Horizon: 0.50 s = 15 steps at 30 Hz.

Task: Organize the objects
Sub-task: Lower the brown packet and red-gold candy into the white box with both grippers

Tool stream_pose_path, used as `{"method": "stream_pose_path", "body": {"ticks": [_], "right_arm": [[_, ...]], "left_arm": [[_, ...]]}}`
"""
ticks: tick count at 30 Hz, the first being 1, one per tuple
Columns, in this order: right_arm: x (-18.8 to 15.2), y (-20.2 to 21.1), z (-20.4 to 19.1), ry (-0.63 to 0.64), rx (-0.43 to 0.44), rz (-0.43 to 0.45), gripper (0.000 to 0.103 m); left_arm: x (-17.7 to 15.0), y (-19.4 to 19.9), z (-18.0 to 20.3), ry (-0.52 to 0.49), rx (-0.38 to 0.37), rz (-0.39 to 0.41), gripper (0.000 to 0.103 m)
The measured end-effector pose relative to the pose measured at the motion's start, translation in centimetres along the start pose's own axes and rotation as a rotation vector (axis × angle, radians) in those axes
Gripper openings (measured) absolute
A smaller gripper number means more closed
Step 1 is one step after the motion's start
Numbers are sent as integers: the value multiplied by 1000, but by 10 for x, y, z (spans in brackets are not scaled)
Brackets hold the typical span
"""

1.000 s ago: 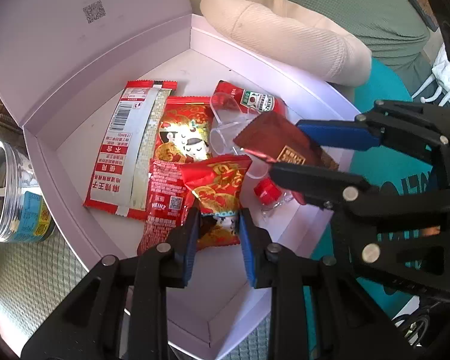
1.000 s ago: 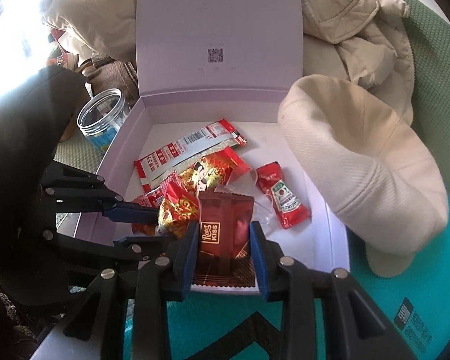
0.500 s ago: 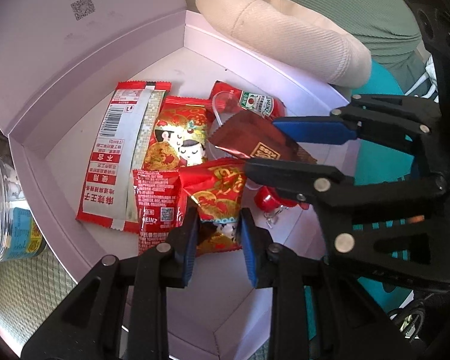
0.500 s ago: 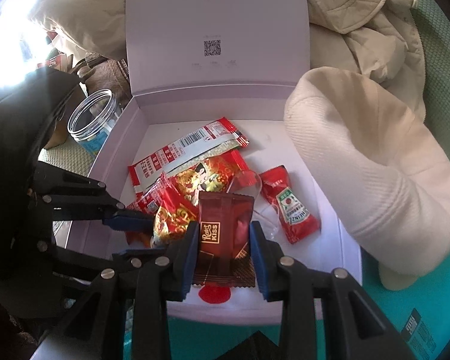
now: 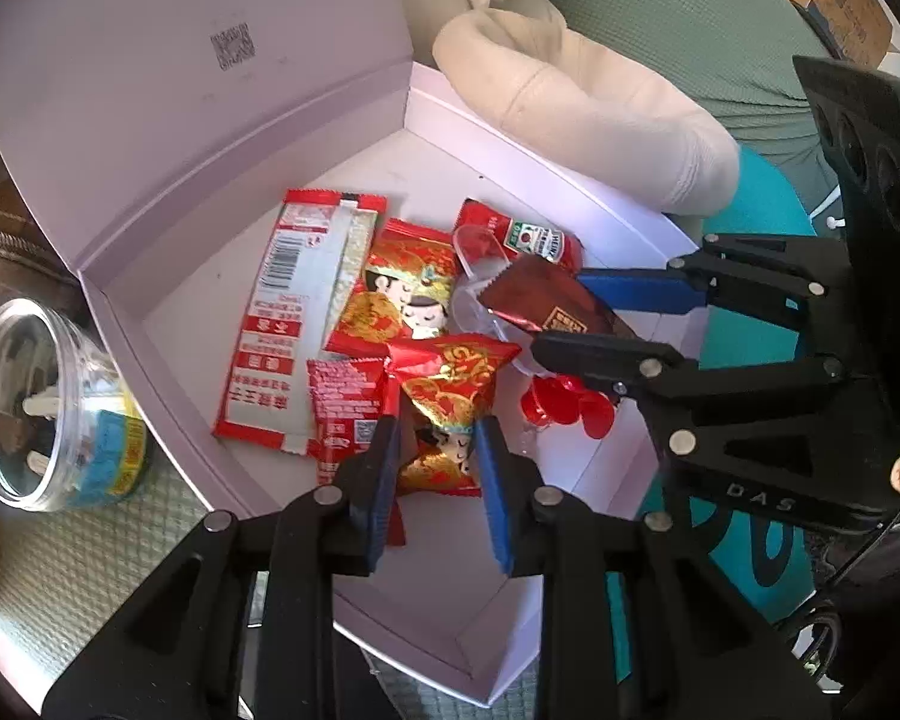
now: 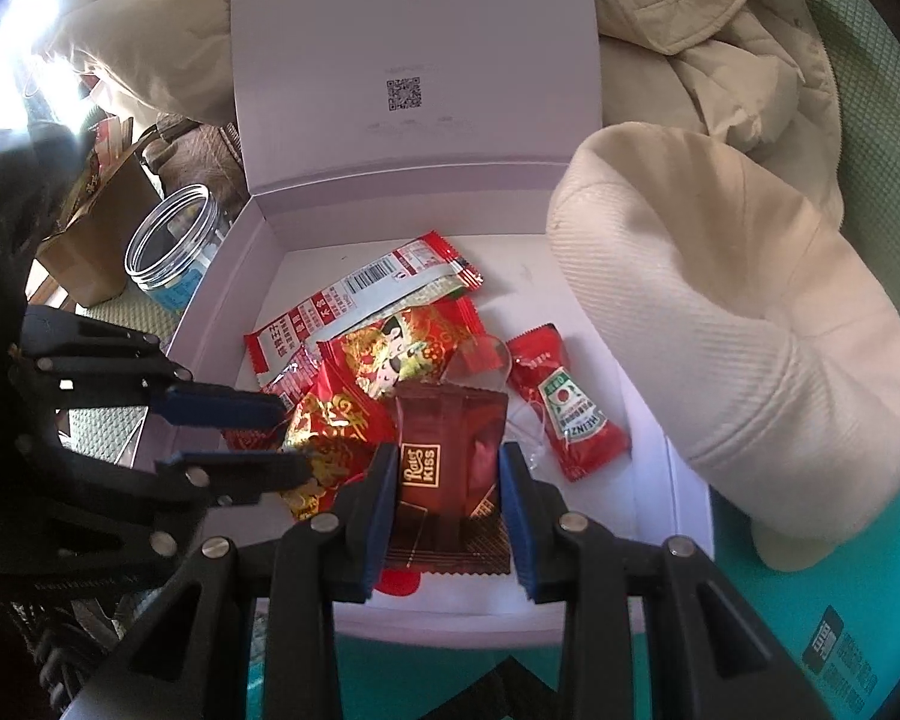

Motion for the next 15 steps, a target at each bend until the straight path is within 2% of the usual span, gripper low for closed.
{"method": "stream_pose_path", "body": {"ticks": [6,15], "right_arm": [[-2,-4,-2,-1,2,-17,34],[-2,-9,0,-29,-4,-22,35]], "left_arm": [[5,-5,-16,25,6,-12,25],[8,-13,-18,-1,21,-35,25]]}}
Point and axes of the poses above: each gripper's, at about its wrist camera, not at the fingertips, and y roughly against the way its jaws point, z to its right, x to its top, the point moved 9 cm from there along -y, roughly the way its jaws point, and after that the axes turned 5 degrees about z, right-handed, at the moved point
